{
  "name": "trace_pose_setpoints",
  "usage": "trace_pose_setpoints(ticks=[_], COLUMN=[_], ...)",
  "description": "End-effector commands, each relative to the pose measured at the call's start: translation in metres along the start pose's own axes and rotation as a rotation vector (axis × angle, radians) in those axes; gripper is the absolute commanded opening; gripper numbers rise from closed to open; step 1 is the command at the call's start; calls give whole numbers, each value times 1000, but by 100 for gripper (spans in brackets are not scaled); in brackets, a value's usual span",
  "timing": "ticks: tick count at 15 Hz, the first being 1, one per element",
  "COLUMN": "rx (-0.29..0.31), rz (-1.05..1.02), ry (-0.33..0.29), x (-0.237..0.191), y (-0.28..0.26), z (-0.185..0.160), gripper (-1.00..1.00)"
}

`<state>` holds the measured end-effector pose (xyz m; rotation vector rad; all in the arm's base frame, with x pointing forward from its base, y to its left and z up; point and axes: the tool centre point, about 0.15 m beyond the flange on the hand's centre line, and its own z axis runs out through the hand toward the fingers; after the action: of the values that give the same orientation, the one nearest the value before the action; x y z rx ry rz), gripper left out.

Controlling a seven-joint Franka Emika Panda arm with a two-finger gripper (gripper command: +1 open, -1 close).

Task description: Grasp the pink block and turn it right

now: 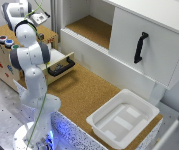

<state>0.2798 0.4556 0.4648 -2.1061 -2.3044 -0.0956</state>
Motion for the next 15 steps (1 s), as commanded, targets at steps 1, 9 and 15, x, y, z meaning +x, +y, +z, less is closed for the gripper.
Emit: trace_pose_setpoints(ticks=[1,9,15], rx=[11,30,31], rz=[43,12,-1], ry=[-48,-82,-64], x=[16,13,16], y=[31,22,11], z=[24,36,32], gripper=[100,-100,-100])
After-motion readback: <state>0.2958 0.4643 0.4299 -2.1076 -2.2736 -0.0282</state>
